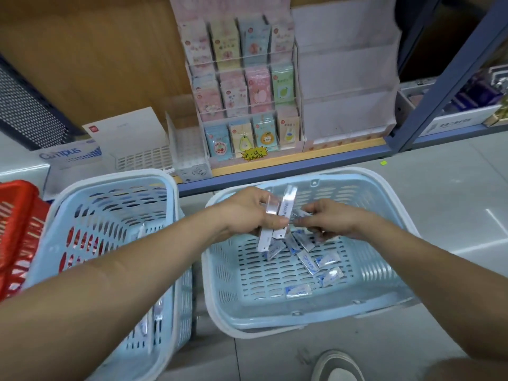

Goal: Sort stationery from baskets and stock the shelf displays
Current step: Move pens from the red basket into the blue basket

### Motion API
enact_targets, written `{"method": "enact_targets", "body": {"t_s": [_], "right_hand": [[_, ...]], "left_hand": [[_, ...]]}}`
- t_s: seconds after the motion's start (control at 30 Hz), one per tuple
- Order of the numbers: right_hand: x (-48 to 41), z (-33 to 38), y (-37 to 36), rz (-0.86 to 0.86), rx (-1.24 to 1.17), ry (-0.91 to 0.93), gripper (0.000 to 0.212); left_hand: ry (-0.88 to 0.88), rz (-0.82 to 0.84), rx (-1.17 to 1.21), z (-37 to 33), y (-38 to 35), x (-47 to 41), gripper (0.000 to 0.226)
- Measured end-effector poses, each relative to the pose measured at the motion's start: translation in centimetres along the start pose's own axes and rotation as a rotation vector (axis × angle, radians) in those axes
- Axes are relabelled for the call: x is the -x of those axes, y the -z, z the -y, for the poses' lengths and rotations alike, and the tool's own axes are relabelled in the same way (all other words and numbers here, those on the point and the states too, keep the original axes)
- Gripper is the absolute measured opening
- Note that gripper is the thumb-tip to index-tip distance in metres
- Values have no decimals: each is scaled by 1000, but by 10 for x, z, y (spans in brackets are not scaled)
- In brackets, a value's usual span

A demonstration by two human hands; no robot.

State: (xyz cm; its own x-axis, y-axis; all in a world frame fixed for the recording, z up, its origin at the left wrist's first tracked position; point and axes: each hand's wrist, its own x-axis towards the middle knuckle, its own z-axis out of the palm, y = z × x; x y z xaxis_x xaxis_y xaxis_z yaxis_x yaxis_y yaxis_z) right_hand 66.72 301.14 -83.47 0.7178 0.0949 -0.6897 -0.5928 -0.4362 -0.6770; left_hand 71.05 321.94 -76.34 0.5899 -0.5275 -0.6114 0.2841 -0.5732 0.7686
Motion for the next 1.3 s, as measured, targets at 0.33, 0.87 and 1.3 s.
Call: {"method": "enact_targets", "body": {"t_s": [0.33,0.87,1.3], "right_hand": [[51,140,-50,142,-788,272,30],[34,261,-156,282,-240,317,36],[-49,206,-179,-218,877,321,78]], "left_hand": [[-210,-211,257,-18,65,57,23],[-282,-511,368,40,179,126,12],[-35,-477,-418,130,225,142,30]]}}
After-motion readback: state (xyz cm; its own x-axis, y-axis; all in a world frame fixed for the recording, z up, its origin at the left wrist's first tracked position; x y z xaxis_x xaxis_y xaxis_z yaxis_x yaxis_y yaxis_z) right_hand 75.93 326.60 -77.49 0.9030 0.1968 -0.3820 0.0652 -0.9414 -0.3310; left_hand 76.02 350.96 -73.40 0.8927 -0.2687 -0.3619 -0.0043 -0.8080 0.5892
